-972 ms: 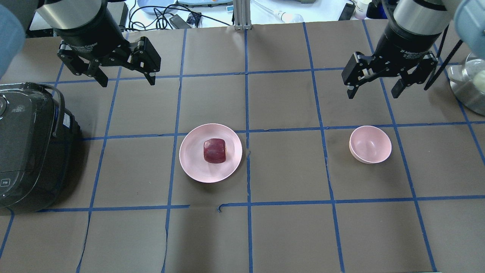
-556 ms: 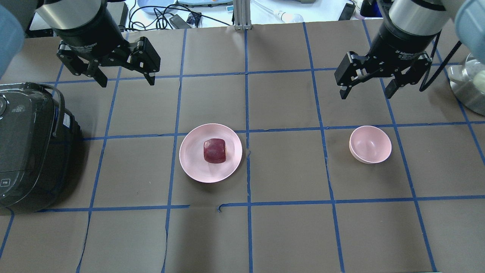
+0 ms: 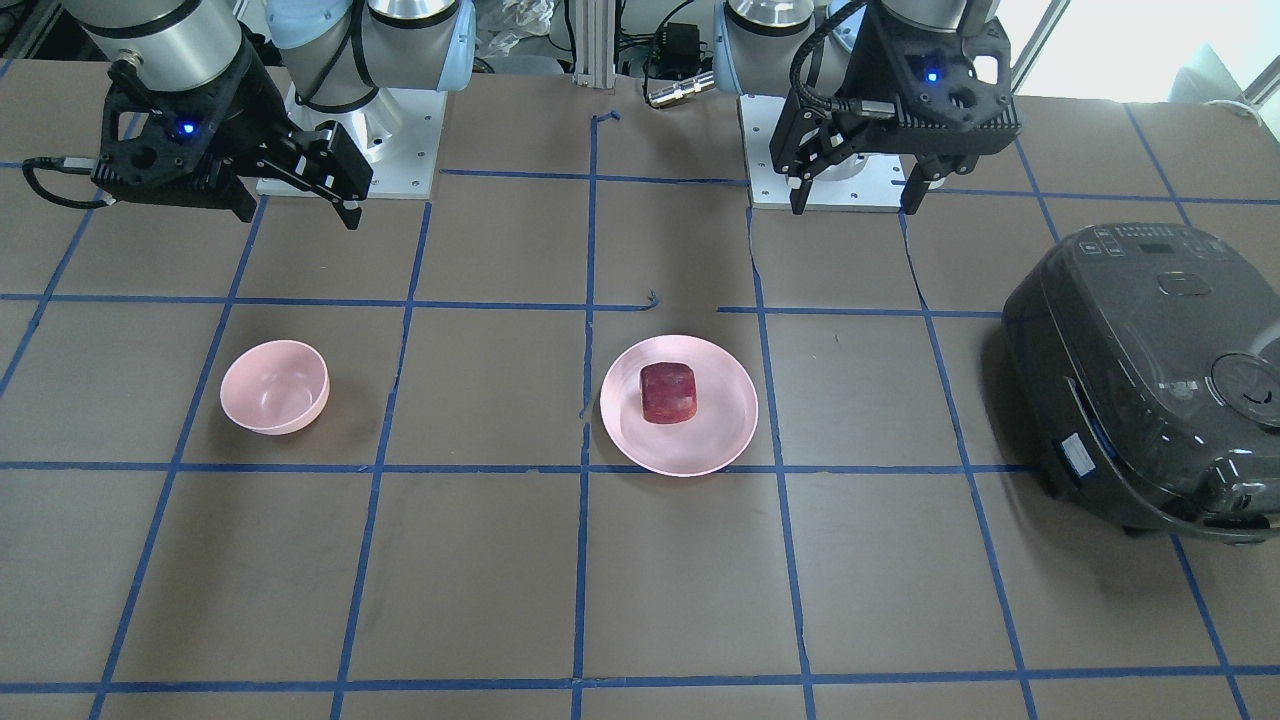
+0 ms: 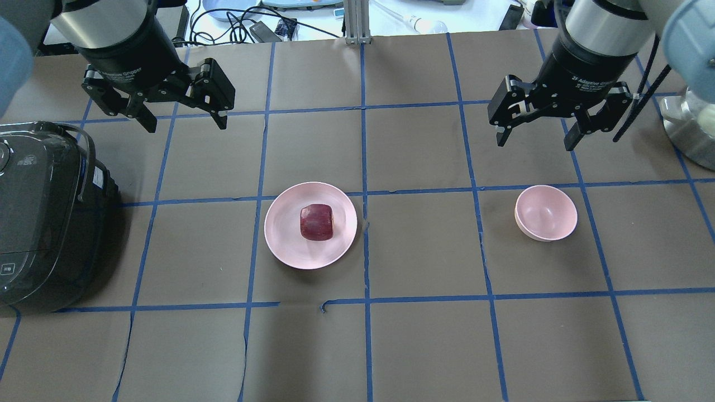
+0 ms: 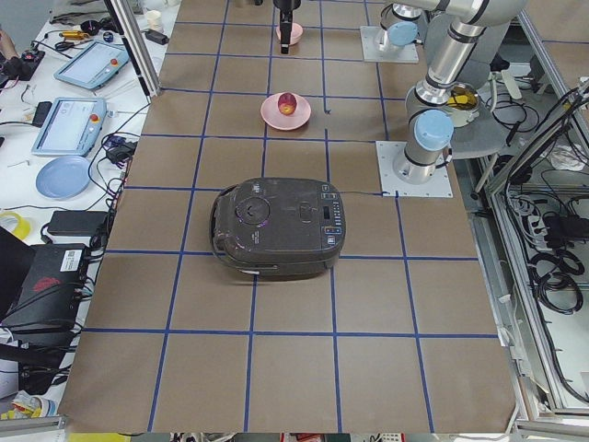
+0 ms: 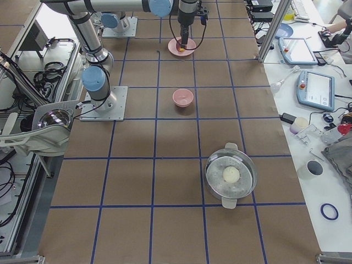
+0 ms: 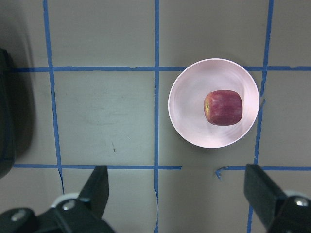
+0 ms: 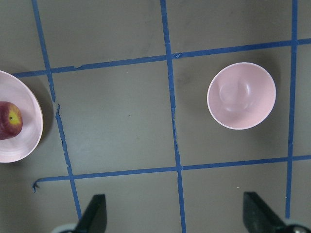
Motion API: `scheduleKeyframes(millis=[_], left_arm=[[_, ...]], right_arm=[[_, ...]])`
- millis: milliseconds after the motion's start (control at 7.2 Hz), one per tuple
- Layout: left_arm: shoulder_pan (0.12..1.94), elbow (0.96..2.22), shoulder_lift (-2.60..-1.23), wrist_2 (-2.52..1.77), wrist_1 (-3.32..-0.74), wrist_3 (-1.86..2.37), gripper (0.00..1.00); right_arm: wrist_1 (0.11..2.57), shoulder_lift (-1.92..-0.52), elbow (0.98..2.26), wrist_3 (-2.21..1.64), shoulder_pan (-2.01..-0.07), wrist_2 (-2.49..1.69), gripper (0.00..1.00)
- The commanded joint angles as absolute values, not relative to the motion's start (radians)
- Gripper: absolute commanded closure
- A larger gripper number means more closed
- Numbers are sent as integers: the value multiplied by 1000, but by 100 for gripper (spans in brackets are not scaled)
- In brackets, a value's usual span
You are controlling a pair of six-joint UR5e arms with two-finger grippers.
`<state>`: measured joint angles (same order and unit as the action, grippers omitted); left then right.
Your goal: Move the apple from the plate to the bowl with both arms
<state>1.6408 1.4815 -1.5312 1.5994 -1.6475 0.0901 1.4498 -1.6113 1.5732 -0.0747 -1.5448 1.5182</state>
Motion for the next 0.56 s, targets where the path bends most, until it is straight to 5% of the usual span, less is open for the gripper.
scheduleKeyframes(millis=[0, 417], left_arm=[[1640, 1483, -1528, 1600, -1647, 95, 0], [1634, 1480, -1532, 1601, -1652, 86, 0]], right_arm=[[1456, -1608, 1588, -95, -1554, 1535, 0], [1447, -1609, 1589, -100, -1554, 1549, 0]])
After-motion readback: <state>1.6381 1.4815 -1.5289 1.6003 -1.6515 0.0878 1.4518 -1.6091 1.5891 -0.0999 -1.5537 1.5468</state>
